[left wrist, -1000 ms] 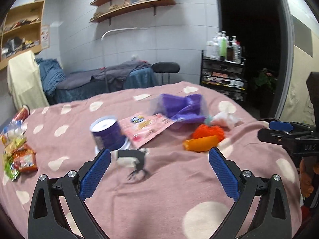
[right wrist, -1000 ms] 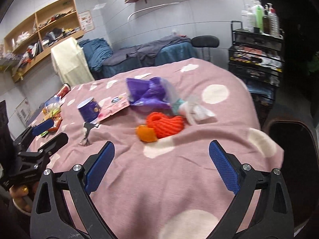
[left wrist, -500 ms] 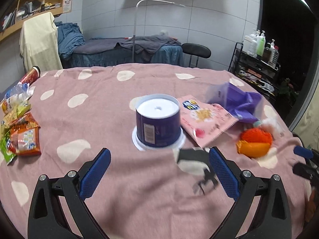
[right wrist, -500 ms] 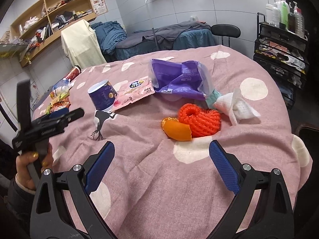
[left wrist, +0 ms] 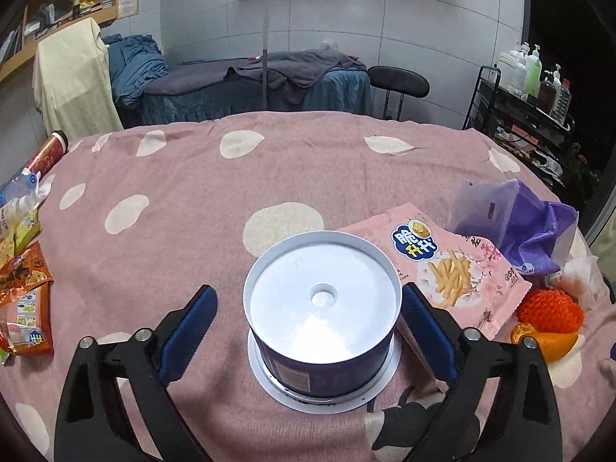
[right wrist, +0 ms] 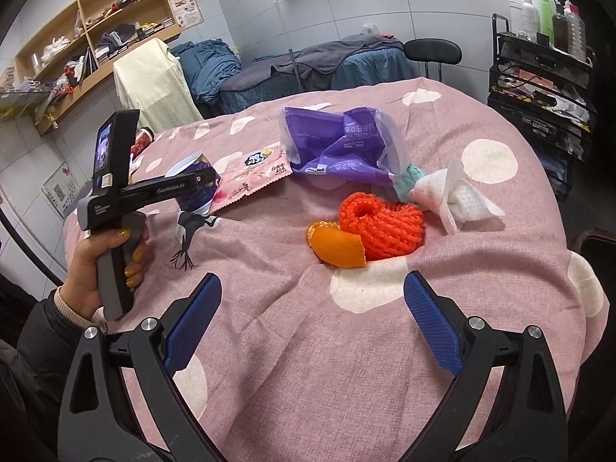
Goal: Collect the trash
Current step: 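Grasp the blue tub with the left gripper while the right gripper grasps the pink snack wrapper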
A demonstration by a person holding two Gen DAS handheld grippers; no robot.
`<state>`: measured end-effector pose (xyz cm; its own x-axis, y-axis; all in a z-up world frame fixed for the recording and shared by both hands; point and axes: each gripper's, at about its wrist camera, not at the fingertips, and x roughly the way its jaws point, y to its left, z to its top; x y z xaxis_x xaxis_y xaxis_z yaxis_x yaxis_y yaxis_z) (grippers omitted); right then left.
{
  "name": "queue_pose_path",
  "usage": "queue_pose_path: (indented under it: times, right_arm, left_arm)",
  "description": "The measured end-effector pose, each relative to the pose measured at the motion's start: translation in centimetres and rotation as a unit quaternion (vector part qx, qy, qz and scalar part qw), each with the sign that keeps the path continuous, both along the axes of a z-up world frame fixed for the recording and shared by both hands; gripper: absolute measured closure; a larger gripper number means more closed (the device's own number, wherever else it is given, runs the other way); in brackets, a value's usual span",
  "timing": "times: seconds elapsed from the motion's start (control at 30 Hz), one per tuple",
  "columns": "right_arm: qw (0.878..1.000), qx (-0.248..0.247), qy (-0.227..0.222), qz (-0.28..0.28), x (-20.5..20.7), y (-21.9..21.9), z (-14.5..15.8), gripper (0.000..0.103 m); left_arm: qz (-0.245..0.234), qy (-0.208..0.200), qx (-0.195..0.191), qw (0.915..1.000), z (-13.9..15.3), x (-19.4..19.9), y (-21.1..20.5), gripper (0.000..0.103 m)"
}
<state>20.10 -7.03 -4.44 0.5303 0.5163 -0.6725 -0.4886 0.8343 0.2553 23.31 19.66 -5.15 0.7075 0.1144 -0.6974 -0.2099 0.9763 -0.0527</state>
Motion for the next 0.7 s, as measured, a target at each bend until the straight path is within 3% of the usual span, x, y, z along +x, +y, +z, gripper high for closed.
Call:
queue_pose_path:
  times: [0.07, 0.37, 0.5, 0.7]
  right_arm:
    - [1.000, 0.002, 0.004, -0.001, 0.2, -0.1, -0.1, 0.009]
    - [0.999, 0.015, -0.001, 0.029, 1.4, 1.7, 1.0, 0.009]
    - [0.997, 0.048, 0.031, 0.061, 3.5, 4.3, 0.9, 0.013]
    - [0.988, 0.093, 0.101, 0.075, 7.3, 7.5, -0.6, 0.028]
  left_arm:
    - [-0.002, -0.001, -0.023, 0.9997, -0.2, -0.2, 0.4, 0.034]
    - [0.022, -0.050, -0.050, 0.9973, 1.7, -3.9, 1.5, 0.034]
    - [0.029, -0.078, -0.040, 0.9957, 3.1, -6.6, 1.0, 0.035]
    - [0.048, -0.107, -0.040, 0.9923, 4.3, -10.4, 0.9, 0.035]
